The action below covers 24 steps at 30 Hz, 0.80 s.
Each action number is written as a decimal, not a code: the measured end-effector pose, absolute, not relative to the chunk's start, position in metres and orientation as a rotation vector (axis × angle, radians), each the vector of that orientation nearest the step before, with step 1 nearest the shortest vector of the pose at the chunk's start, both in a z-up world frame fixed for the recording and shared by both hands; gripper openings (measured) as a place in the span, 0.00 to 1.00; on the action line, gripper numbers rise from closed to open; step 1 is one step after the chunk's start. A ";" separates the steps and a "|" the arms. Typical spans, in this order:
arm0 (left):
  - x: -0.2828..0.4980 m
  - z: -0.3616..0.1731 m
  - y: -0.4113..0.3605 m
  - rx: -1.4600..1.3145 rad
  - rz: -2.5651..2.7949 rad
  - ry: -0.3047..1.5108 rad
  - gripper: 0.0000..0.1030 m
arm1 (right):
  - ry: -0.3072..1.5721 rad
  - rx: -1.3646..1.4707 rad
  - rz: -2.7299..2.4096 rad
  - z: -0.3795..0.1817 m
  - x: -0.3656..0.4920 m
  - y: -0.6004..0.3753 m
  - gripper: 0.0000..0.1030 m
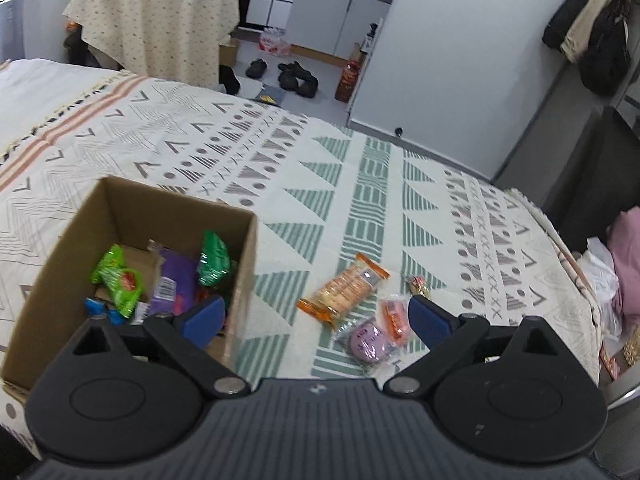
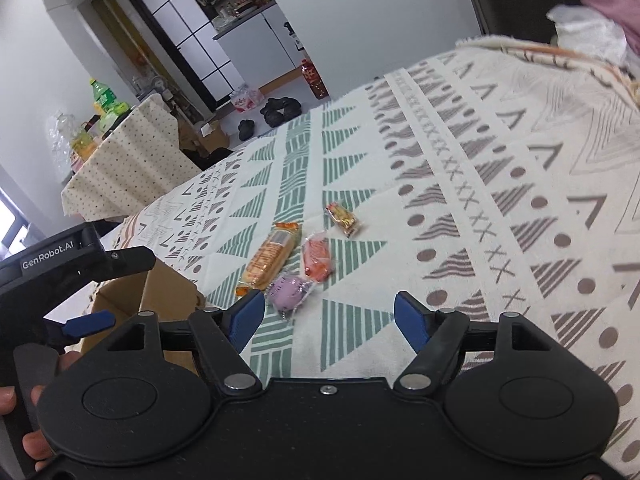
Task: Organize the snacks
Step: 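Move both tools back toward the remaining snacks beside the box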
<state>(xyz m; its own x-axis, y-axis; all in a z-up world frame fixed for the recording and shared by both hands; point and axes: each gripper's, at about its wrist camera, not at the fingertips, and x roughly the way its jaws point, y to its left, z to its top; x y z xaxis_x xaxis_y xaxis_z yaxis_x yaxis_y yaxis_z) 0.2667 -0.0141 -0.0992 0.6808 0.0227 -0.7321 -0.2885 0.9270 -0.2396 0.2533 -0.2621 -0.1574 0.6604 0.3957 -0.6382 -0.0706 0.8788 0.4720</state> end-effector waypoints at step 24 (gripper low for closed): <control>0.322 -0.158 -0.053 -0.383 0.183 0.968 0.70 | 0.890 0.438 0.379 -0.197 0.335 -0.258 0.50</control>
